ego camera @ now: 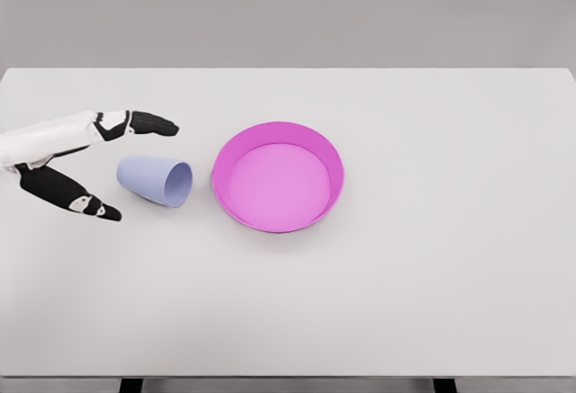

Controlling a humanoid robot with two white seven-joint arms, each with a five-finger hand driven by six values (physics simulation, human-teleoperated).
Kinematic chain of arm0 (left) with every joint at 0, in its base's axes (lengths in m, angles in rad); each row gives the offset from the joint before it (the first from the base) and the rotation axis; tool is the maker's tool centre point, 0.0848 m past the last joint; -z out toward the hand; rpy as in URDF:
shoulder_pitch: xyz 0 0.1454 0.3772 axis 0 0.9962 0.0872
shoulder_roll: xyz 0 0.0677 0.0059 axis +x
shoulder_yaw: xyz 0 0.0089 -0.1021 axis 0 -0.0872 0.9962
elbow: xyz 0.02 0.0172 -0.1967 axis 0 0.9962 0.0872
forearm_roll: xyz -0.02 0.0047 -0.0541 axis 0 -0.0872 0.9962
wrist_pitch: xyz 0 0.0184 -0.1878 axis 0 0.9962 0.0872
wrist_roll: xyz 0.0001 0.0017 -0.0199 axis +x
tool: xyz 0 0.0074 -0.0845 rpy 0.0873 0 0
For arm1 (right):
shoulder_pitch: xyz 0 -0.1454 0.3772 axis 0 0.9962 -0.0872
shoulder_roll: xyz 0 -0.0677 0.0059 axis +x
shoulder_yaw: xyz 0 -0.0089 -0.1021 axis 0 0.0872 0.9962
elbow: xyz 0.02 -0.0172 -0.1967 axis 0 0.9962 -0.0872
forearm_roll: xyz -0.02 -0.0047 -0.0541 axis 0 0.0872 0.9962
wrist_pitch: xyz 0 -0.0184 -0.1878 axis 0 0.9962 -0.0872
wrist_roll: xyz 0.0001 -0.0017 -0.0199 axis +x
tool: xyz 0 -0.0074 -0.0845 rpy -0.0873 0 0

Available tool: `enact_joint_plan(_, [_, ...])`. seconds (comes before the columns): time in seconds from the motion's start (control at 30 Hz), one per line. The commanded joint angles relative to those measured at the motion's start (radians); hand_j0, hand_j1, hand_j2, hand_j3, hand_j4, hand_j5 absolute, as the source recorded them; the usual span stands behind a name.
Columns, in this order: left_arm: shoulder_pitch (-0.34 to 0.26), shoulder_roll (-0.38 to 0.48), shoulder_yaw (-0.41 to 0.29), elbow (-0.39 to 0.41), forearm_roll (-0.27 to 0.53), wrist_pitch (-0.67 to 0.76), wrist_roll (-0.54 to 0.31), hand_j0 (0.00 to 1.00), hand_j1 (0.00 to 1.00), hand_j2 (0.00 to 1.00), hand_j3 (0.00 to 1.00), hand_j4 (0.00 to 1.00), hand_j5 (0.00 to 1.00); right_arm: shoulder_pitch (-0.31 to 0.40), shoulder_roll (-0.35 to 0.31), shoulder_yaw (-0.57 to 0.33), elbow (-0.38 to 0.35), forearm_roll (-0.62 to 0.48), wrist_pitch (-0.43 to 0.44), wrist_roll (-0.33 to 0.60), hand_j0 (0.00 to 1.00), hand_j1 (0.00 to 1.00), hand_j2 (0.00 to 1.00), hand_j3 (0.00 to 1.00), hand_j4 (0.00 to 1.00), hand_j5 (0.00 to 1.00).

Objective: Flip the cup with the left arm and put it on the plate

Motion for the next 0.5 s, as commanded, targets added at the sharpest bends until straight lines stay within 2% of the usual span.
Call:
enact_joint_plan(0.0, [0.0, -0.009, -0.003, -0.001, -0.001, 0.003, 0.0, 1.0, 1.0, 1.0, 1.0, 1.0, 1.0, 0.0, 0.0, 0.007, -0.002, 0.001, 0.0, 0.001, 1.0, 1.0, 1.0, 1.0, 1.0, 1.0])
enact_joint_plan(0.13, [-0.005, -0.066, -0.003, 0.035, -0.076, 0.003, 0.0, 1.0, 1.0, 1.0, 1.0, 1.0, 1.0, 0.002, 0.0, -0.001, 0.004, 0.0, 0.0, 0.0, 1.0, 1.0, 1.0, 1.0, 1.0, 1.0])
enact_joint_plan(0.17, [-0.005, -0.101, -0.003, 0.039, -0.136, 0.003, 0.0, 1.0, 1.0, 1.0, 1.0, 1.0, 1.0, 0.002, 0.0, -0.001, 0.004, 0.0, 0.0, 0.0, 1.0, 1.0, 1.0, 1.0, 1.0, 1.0])
enact_joint_plan(0.2, [-0.005, -0.113, -0.006, 0.039, -0.161, 0.003, 0.0, 1.0, 1.0, 1.0, 1.0, 1.0, 1.0, 0.002, 0.0, -0.002, 0.006, 0.0, 0.0, 0.0, 1.0, 1.0, 1.0, 1.0, 1.0, 1.0])
enact_joint_plan(0.27, [-0.005, -0.119, -0.037, 0.039, -0.168, 0.003, 0.0, 1.0, 1.0, 1.0, 1.0, 1.0, 1.0, 0.002, 0.0, -0.002, 0.006, 0.0, 0.0, 0.0, 1.0, 1.0, 1.0, 1.0, 1.0, 1.0])
enact_joint_plan(0.47, [-0.005, -0.119, -0.034, 0.073, -0.179, 0.003, 0.0, 1.0, 1.0, 1.0, 1.0, 1.0, 1.0, 0.002, 0.0, -0.002, 0.006, 0.0, 0.0, 0.0, 1.0, 1.0, 1.0, 1.0, 1.0, 1.0])
